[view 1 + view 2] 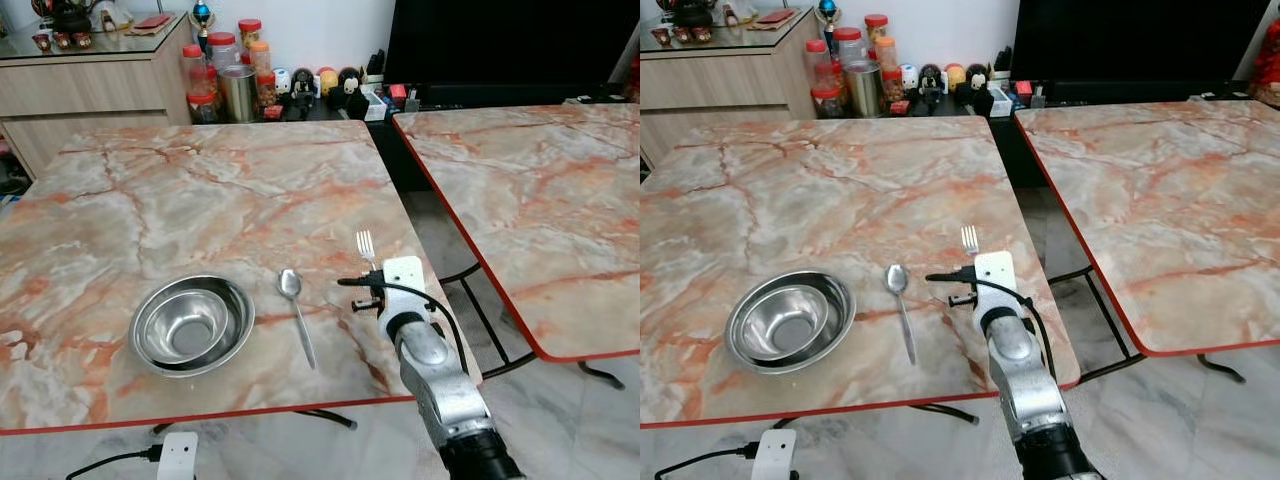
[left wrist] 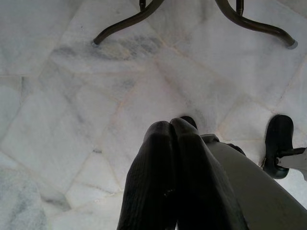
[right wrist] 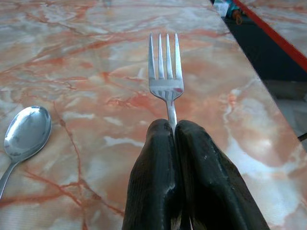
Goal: Setting the table
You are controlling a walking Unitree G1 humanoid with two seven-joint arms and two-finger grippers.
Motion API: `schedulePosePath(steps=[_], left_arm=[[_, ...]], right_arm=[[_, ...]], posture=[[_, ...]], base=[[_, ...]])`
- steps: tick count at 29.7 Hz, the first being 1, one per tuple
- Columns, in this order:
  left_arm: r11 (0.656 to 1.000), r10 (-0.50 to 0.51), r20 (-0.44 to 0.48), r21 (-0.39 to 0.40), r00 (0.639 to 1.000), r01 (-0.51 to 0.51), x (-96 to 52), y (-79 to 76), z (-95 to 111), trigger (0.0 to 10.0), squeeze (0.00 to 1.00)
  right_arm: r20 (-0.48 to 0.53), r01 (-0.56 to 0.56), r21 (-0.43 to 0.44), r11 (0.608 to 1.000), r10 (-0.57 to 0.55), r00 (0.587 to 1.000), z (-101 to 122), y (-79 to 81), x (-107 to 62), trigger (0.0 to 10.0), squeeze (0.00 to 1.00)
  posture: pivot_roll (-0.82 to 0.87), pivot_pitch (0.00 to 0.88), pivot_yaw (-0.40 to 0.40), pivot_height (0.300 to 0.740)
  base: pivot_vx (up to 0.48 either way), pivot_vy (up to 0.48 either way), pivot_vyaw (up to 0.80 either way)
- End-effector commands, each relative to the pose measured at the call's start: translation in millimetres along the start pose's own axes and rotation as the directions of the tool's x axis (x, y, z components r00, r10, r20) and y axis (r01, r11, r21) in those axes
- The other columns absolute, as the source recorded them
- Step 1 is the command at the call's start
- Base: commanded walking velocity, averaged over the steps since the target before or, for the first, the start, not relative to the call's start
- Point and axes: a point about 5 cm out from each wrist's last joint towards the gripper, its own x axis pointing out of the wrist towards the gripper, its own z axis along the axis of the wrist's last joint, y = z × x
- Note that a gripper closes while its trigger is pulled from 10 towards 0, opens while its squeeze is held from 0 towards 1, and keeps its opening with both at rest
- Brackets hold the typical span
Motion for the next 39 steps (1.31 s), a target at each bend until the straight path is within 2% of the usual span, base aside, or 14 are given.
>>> schedulePosePath(steps=[1, 11, 16, 21, 28, 35, 39], left_arm=[[1.0, 0.001, -0.018, 0.007, 1.0, -0.001, -0.3, 1.7, -3, 10.0, 0.0], [1.0, 0.003, -0.021, 0.013, 1.0, -0.003, -0.5, 2.6, -4, 10.0, 0.0], [1.0, 0.003, -0.023, 0.009, 1.0, -0.003, -0.6, 2.9, -5, 10.0, 0.0], [1.0, 0.001, -0.028, 0.007, 1.0, 0.0, -0.8, 2.7, -6, 10.0, 0.0], [1.0, -0.001, -0.029, 0.007, 1.0, 0.002, -1.0, 2.8, -6, 10.0, 0.0], [1.0, 0.001, -0.031, 0.008, 1.0, 0.0, -1.3, 3.4, -7, 10.0, 0.0], [1.0, 0.006, -0.034, 0.007, 0.999, -0.005, -1.9, 5.2, -10, 10.0, 0.0]], right_arm=[[-0.02, -0.011, 0.02, 1.0, 0.012, 1.0, 0, 2.3, 2.8, 10.0, 0.0], [-0.033, -0.109, 0.015, 0.994, 0.109, 0.993, -3, 19.4, 6.6, 10.0, 0.0], [-0.076, -0.173, 0.002, 0.985, 0.173, 0.982, -6, 31.2, 6.9, 10.0, 0.0], [-0.16, -0.162, -0.028, 0.986, 0.156, 0.975, -20, 29.4, 4.5, 10.0, 0.0], [-0.165, -0.102, 0.0, 0.995, 0.101, 0.981, -18, 20.8, 2.5, 10.0, 0.0], [-0.185, -0.112, 0.024, 0.993, 0.115, 0.976, -18, 22.4, 1.5, 10.0, 0.0], [-0.214, -0.178, 0.014, 0.984, 0.177, 0.961, -19, 33.2, -2.6, 10.0, 0.0]], posture=[[-0.07, 0.034, -0.021, 0.74], [-0.06, 0.025, -0.023, 0.74], [-0.06, 0.025, -0.027, 0.74], [-0.06, 0.036, -0.025, 0.74], [-0.07, 0.05, -0.024, 0.74], [-0.07, 0.05, -0.024, 0.74], [-0.06, 0.056, -0.025, 0.74]], base=[[0.0, 0.0, 0.0], [0.0, 0.0, 0.0], [0.0, 0.0, 0.0], [0.0, 0.0, 0.0], [0.0, 0.0, 0.0], [0.0, 0.0, 0.0], [0.0, 0.0, 0.0]])
